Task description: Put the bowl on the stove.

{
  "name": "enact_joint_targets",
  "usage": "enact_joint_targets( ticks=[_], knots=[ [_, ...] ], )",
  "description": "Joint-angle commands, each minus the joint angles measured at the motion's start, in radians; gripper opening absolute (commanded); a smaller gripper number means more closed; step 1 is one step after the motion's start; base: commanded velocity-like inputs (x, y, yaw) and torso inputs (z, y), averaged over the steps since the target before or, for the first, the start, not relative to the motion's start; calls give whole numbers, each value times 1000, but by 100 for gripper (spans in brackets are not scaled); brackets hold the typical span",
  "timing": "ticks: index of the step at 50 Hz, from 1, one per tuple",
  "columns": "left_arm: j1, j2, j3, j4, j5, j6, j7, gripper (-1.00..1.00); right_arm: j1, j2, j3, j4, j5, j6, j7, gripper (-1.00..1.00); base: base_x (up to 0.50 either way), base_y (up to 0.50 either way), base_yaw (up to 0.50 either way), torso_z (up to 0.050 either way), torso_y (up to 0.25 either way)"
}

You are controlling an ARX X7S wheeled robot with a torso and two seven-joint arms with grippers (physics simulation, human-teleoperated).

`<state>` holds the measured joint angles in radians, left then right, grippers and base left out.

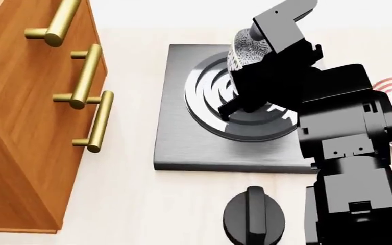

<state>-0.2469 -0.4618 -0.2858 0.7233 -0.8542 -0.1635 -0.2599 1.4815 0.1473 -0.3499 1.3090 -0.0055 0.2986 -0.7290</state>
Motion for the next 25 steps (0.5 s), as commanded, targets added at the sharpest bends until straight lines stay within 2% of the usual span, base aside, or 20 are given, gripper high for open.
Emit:
enact_joint_targets(
  ticks=[1, 5, 9, 25],
  knots=[
    [2, -1, 4, 0, 0, 4, 2, 100, 8, -1, 11, 0, 6, -4, -2, -100, 0, 0, 0, 0, 0],
    [5, -4, 10, 2, 16, 6, 8, 100, 8, -1, 11, 0, 6, -3, -1, -100, 0, 0, 0, 0, 0],
    [2, 1, 6, -1, 7, 8, -1, 100, 8, -1, 12, 0, 6, -3, -1, -100, 0, 0, 0, 0, -240],
    [1, -2, 4, -5, -2, 8, -9, 100, 8, -2, 11, 0, 6, 0, -1, -100, 0, 0, 0, 0, 0]
  ],
)
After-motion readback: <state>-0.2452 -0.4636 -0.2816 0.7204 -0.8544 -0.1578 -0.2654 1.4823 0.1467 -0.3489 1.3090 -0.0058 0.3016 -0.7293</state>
